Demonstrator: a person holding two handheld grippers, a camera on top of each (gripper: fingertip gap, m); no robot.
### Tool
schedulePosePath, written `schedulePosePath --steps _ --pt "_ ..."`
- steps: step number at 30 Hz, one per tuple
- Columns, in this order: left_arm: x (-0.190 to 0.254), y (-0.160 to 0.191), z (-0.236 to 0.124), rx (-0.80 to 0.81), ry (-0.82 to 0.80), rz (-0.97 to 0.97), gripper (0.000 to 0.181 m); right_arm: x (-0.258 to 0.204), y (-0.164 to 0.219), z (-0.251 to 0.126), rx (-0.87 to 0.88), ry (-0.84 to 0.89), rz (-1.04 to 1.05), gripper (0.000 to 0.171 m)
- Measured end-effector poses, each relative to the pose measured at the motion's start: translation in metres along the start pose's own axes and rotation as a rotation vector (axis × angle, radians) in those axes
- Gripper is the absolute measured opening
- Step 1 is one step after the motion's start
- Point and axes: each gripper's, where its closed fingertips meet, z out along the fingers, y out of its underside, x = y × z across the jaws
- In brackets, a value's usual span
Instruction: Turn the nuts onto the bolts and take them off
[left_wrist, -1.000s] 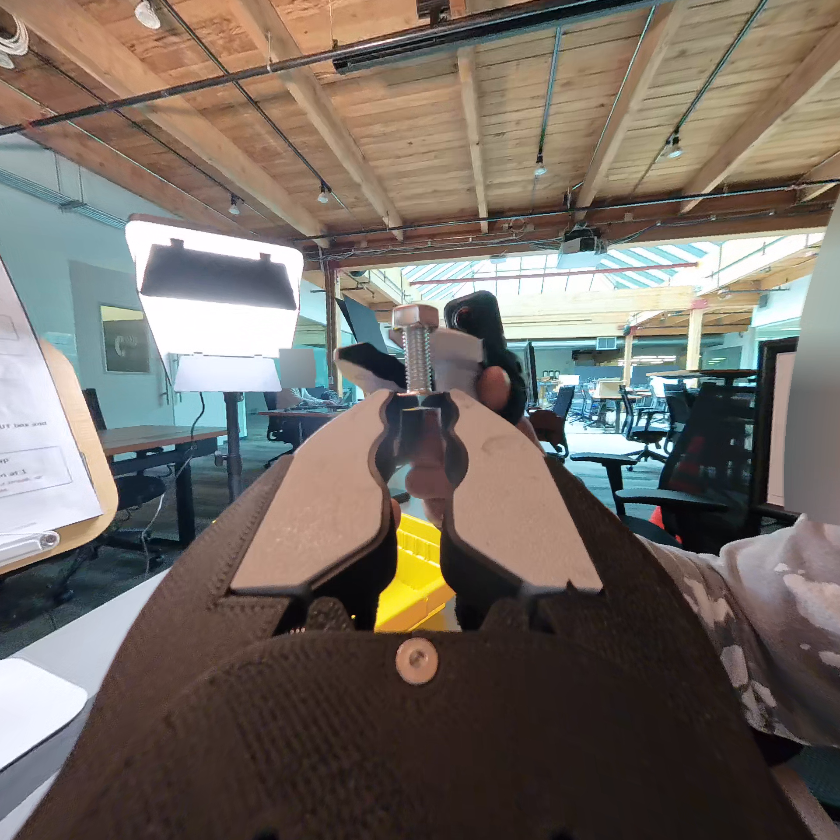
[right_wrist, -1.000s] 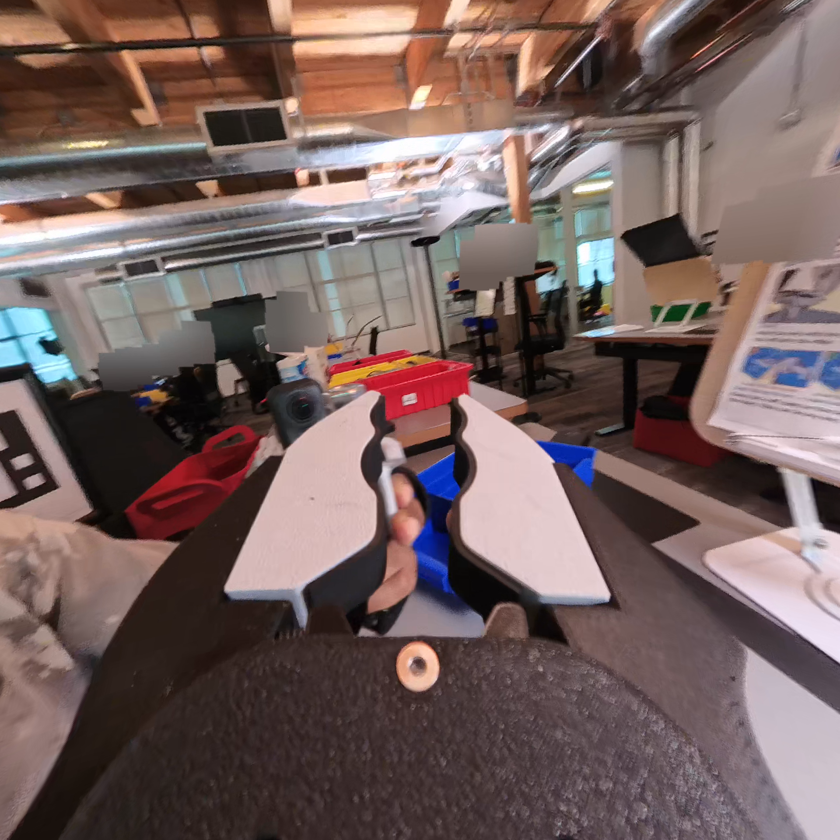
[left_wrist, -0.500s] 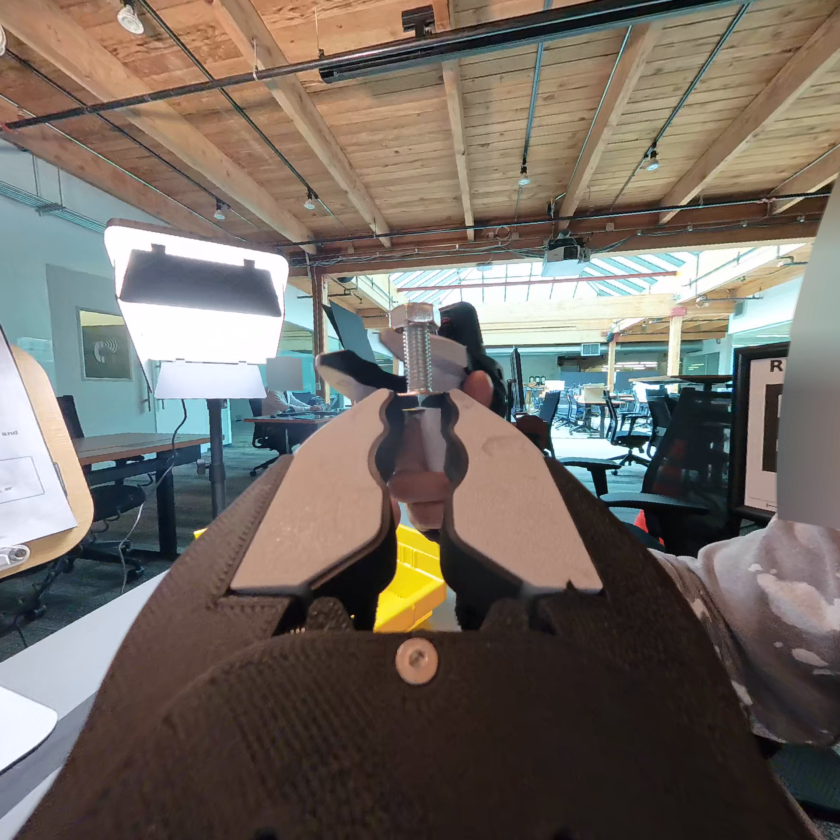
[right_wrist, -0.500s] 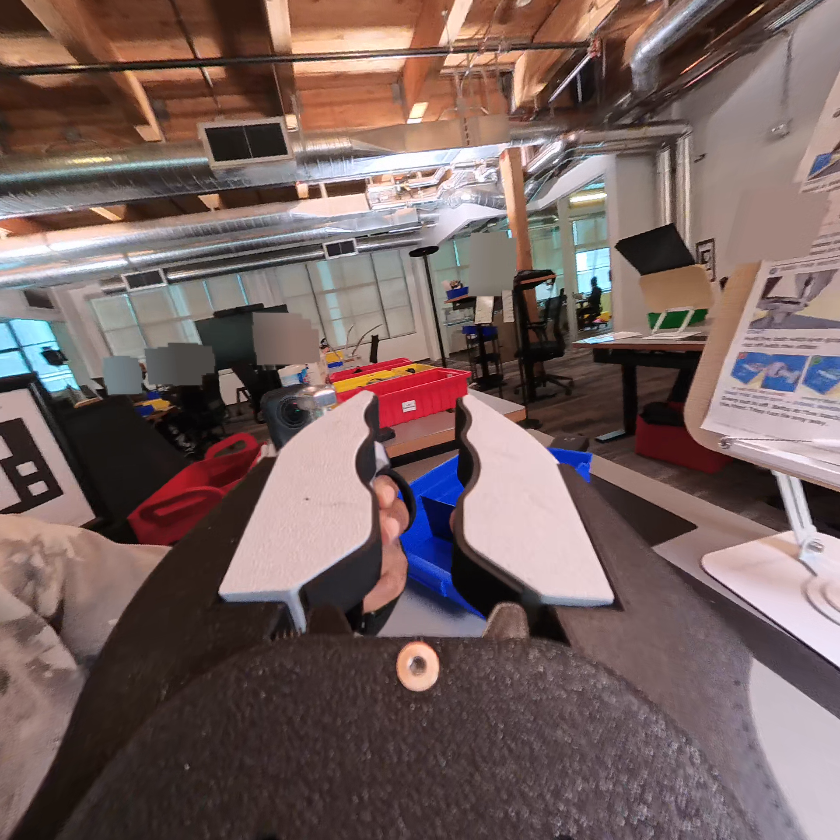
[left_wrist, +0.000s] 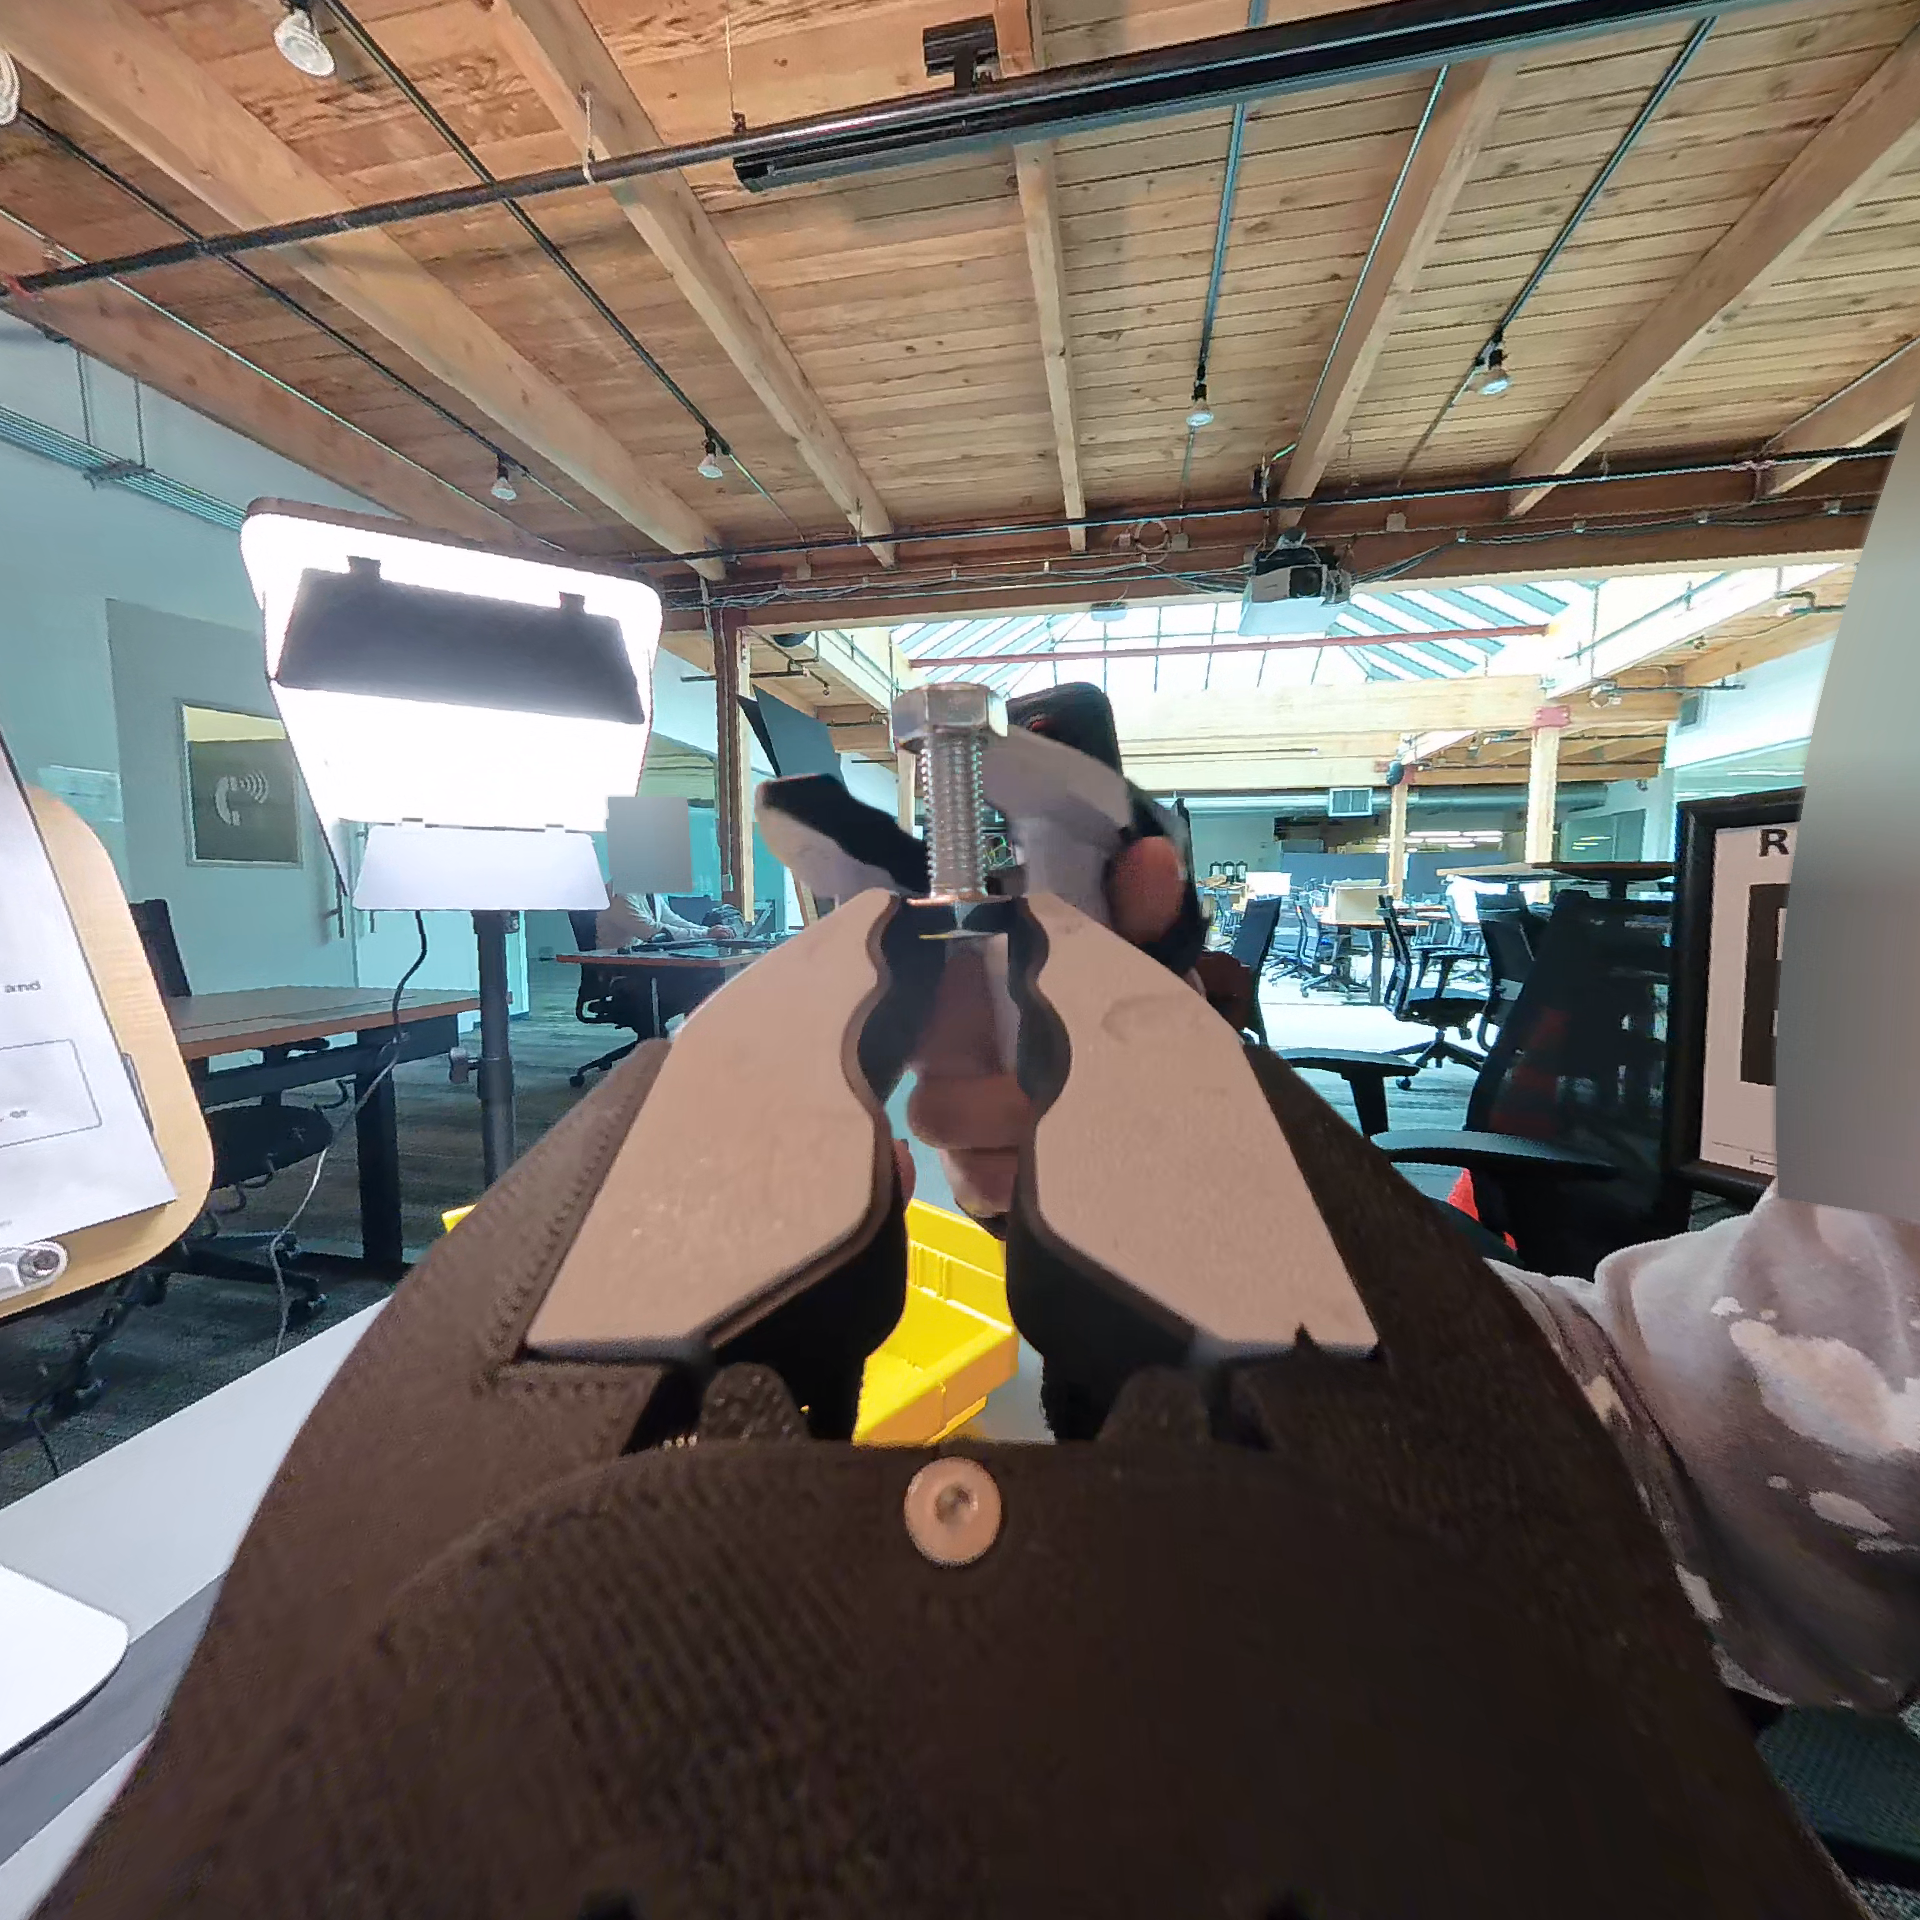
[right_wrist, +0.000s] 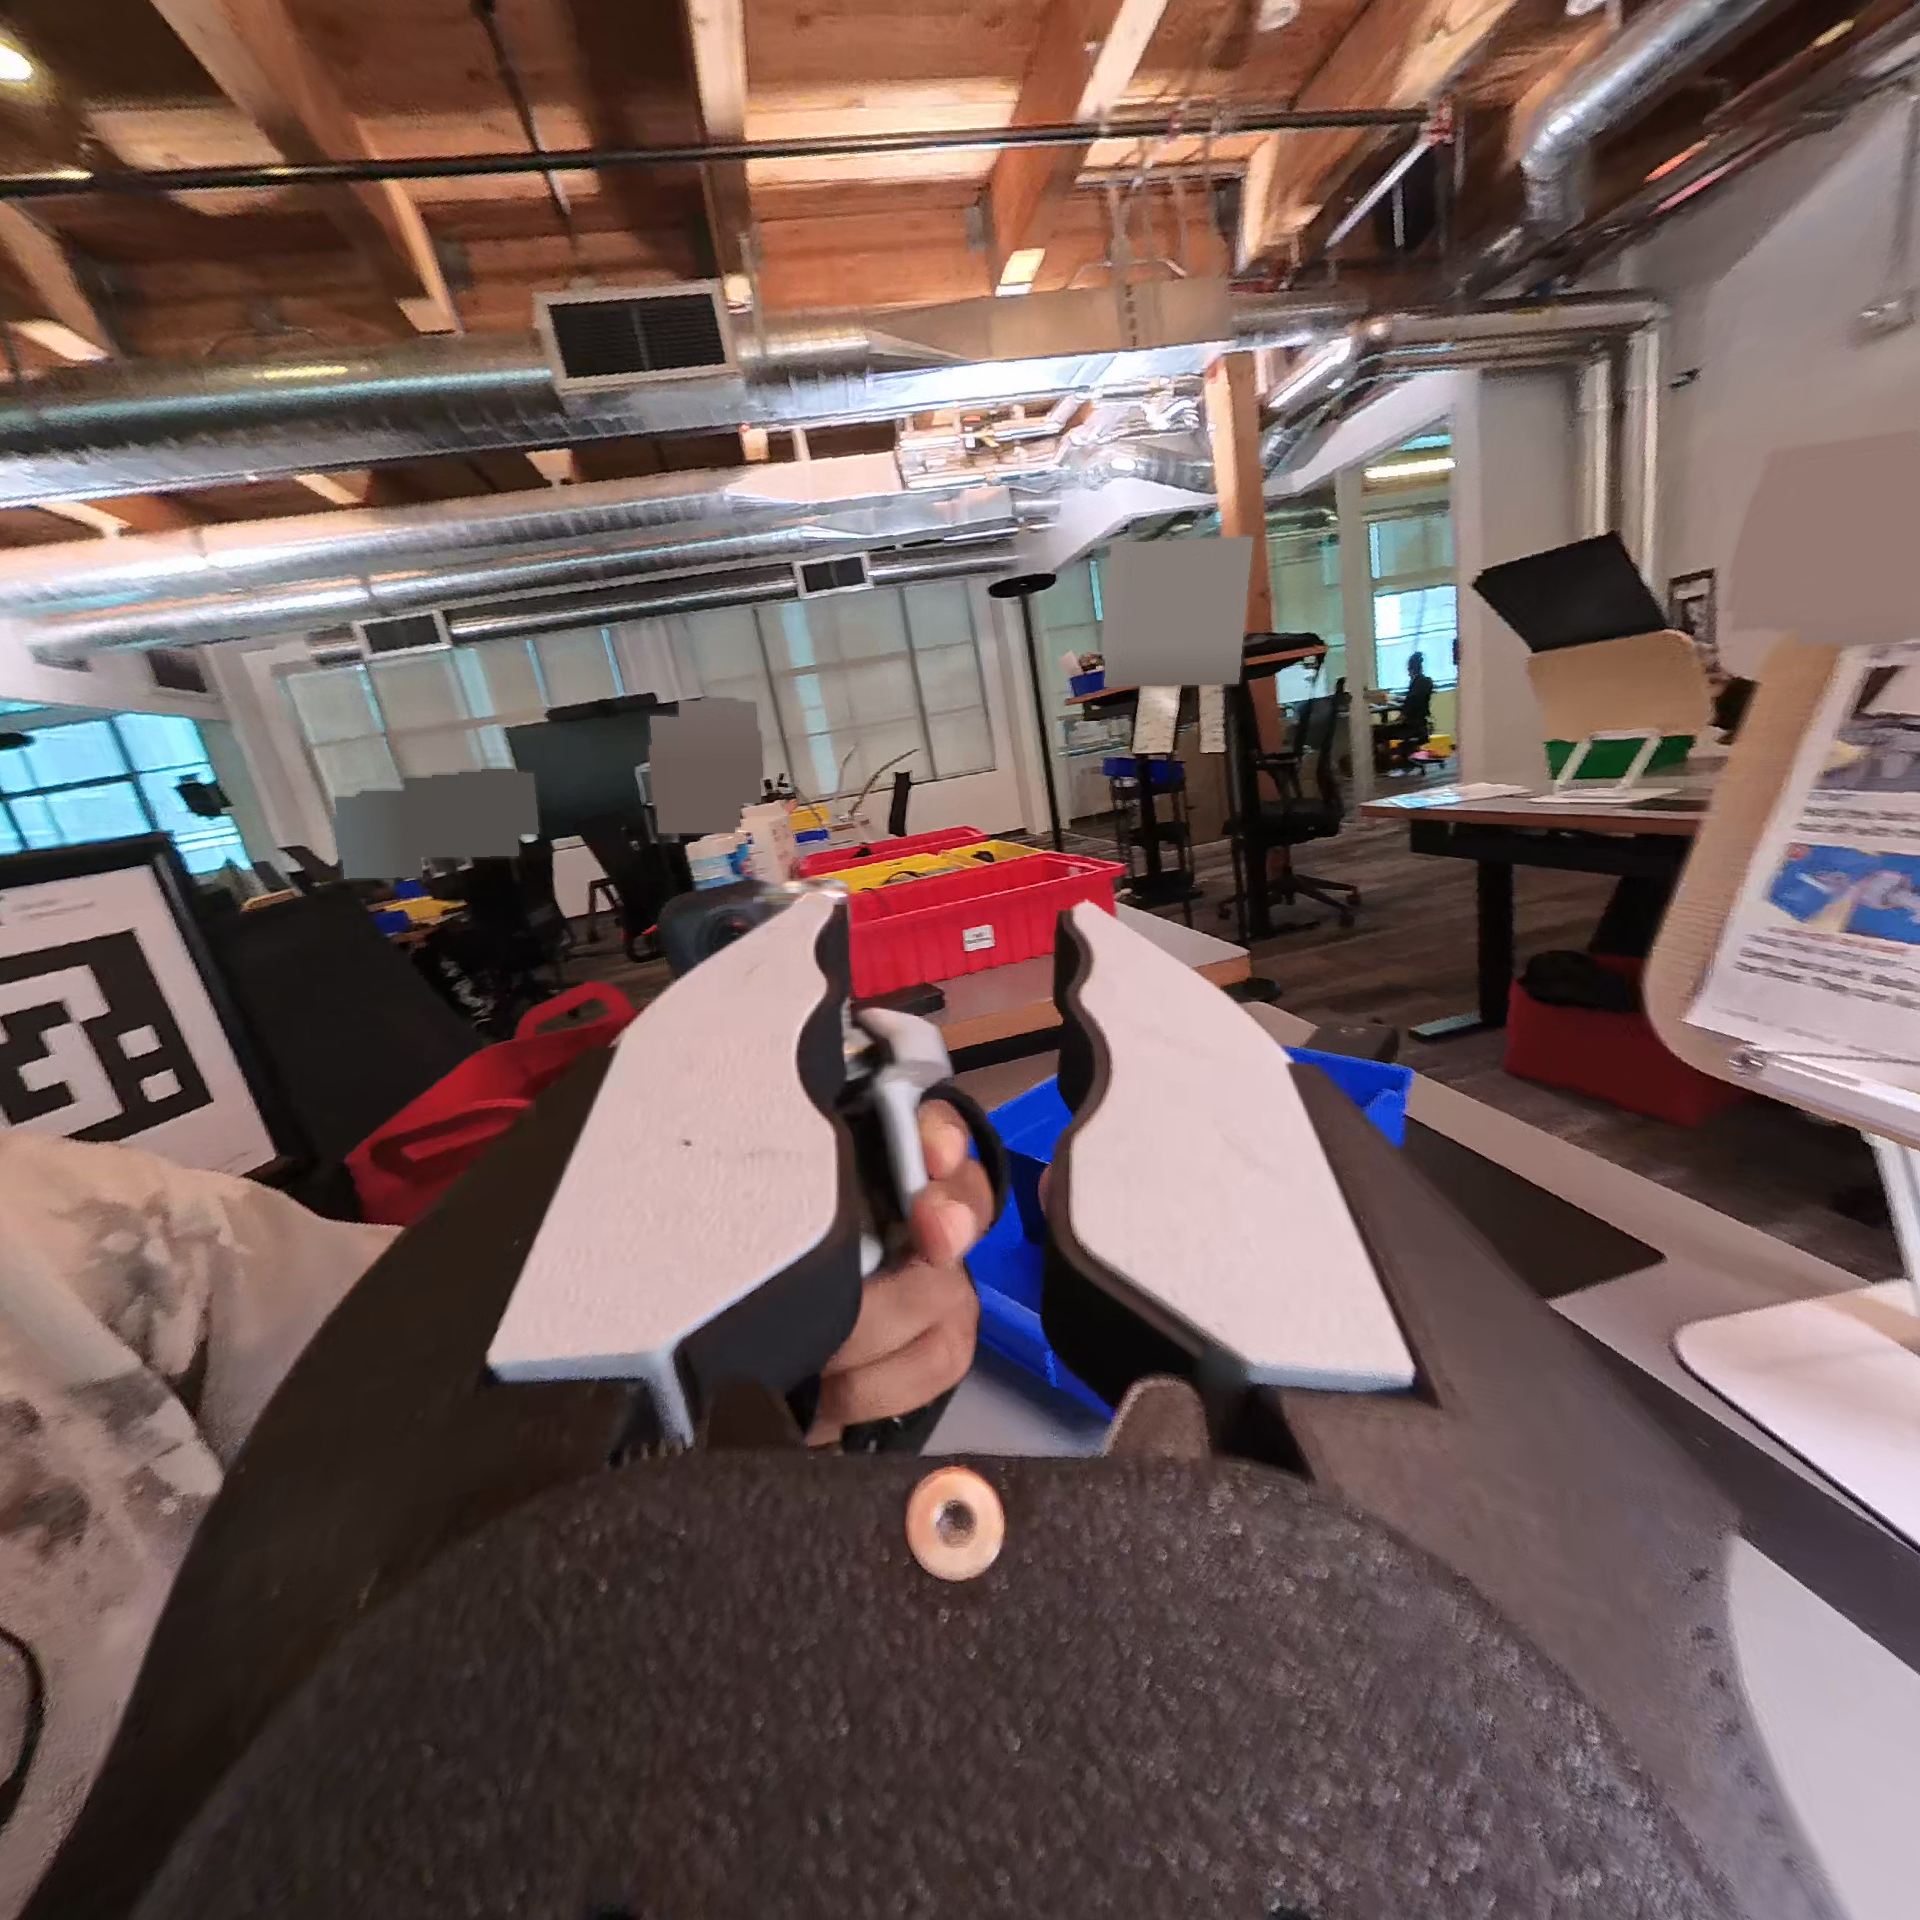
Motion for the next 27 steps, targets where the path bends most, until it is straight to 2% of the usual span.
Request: schedulePosePath --steps 3,6,9,17,20,22,27 --pt "-0.002 0.003 0.000 -0.006 -0.006 -0.009 0.018 -0.015 0.003 0.006 -0.010 -0.054 -0.007 0.044" --pt "-0.001 0.002 0.000 -0.007 -0.006 -0.007 0.019 -0.012 0.006 0.007 -0.028 -0.032 -0.025 0.044" --pt "0.001 -0.001 0.000 0.001 0.009 -0.004 0.018 0.009 0.001 -0.001 -0.004 0.063 -0.013 0.027" --pt "-0.001 0.003 0.001 -0.008 0.003 -0.018 0.018 -0.015 -0.001 0.004 -0.001 -0.041 -0.032 0.042" --pt "0.001 0.002 0.001 -0.006 0.004 -0.015 0.019 -0.013 0.002 0.005 -0.018 -0.020 -0.054 0.039" --pt "0.001 0.001 0.001 -0.003 0.009 -0.012 0.019 -0.002 -0.002 0.000 0.008 0.027 -0.044 0.030" --pt "-0.001 0.002 0.000 -0.006 0.002 -0.018 0.019 -0.004 -0.006 -0.003 0.012 0.018 -0.048 0.034"
